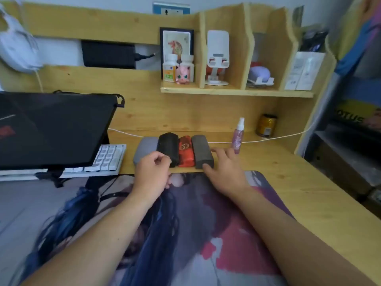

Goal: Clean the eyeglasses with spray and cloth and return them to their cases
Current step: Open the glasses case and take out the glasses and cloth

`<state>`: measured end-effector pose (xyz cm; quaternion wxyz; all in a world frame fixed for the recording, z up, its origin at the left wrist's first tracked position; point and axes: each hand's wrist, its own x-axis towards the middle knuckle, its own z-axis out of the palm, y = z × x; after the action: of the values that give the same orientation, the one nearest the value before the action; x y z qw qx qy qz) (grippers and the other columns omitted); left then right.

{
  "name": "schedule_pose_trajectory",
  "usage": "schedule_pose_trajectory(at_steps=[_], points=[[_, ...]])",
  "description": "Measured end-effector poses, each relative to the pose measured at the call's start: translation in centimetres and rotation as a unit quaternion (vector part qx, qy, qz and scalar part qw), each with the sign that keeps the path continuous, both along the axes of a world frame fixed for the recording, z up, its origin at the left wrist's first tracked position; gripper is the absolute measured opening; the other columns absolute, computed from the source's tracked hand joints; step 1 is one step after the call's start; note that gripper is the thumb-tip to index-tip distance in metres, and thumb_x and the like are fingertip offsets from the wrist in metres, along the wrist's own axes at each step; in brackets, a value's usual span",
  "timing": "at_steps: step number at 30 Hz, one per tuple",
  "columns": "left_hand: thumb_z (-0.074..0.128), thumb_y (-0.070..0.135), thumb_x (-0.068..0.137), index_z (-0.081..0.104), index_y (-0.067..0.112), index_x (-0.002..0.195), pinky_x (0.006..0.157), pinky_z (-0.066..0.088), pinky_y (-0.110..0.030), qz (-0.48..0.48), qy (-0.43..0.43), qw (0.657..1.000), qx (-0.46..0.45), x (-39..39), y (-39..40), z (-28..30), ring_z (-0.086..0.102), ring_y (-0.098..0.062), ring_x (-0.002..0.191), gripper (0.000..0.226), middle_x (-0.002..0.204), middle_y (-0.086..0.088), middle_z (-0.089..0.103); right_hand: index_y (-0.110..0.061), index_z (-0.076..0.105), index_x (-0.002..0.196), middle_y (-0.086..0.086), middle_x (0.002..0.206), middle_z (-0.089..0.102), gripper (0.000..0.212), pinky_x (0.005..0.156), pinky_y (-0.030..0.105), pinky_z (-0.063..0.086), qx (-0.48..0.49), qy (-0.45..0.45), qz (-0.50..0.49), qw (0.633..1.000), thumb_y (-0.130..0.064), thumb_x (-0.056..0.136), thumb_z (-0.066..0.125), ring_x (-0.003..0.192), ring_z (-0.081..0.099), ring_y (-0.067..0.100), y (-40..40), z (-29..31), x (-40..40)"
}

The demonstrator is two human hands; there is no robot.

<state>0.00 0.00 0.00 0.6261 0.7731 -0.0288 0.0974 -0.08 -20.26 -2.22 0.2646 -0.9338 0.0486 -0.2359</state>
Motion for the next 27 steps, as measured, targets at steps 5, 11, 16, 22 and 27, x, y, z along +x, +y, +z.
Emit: schedule_pose_trajectory(at_steps=[5, 11, 16, 22, 27], points=[[0.053, 0.012, 0.096, 0.066, 0.007, 0.082, 0.049, 0.051, -0.036, -0.002, -0.016, 1.000, 0.012, 0.6, 0.2, -0.6, 0.058, -0.024, 0.047, 0.020, 0.055, -0.009, 0.059, -0.031, 0.025, 0.156, 0.012, 0.151, 0.038, 0.095, 0.116, 0.041, 0.028, -0.056, 0.095, 0.022, 0.994, -0.073, 0.080, 0.060, 0.138, 0.033, 0.032, 1.0, 0.5, 2.4], [0.054, 0.012, 0.096, 0.066, 0.007, 0.082, 0.047, 0.049, -0.031, -0.003, -0.009, 1.000, 0.005, 0.4, 0.1, -0.4, 0.058, -0.022, 0.049, 0.020, 0.056, -0.009, 0.059, -0.033, 0.047, 0.148, 0.013, 0.131, 0.057, 0.064, 0.107, 0.037, 0.037, -0.044, 0.084, 0.031, 0.995, -0.055, 0.089, 0.062, 0.123, 0.048, 0.033, 0.3, 0.6, 2.6], [0.055, 0.012, 0.096, 0.067, 0.009, 0.081, 0.050, 0.052, -0.037, -0.006, -0.016, 1.000, 0.023, 0.6, 0.0, -0.4, 0.059, -0.023, 0.049, 0.020, 0.055, -0.007, 0.060, -0.016, 0.051, 0.137, 0.017, 0.122, 0.060, 0.054, 0.099, 0.043, 0.042, -0.049, 0.057, -0.073, 0.994, -0.033, 0.086, 0.056, 0.115, 0.051, 0.037, 0.6, 0.2, 2.8], [0.057, 0.017, 0.095, 0.066, 0.018, 0.073, 0.058, 0.055, -0.050, -0.028, -0.050, 0.996, 0.071, -0.3, -0.2, -0.2, 0.063, -0.030, 0.056, 0.024, 0.061, -0.010, 0.063, -0.012, 0.050, 0.132, 0.020, 0.122, 0.061, 0.049, 0.099, 0.044, 0.042, -0.080, 0.067, -0.102, 0.989, -0.045, 0.096, 0.049, 0.116, 0.051, 0.039, -0.1, 0.8, 3.5], [0.056, 0.018, 0.095, 0.065, 0.025, 0.076, 0.060, 0.052, -0.043, 0.007, -0.075, 0.996, 0.048, -0.7, 0.8, -0.3, 0.061, -0.024, 0.054, 0.022, 0.063, -0.011, 0.062, -0.017, 0.048, 0.143, 0.011, 0.132, 0.058, 0.060, 0.104, 0.041, 0.038, 0.034, -0.037, 0.020, 0.999, -0.049, 0.093, 0.047, 0.120, 0.048, 0.031, -2.2, 3.1, -1.2]])
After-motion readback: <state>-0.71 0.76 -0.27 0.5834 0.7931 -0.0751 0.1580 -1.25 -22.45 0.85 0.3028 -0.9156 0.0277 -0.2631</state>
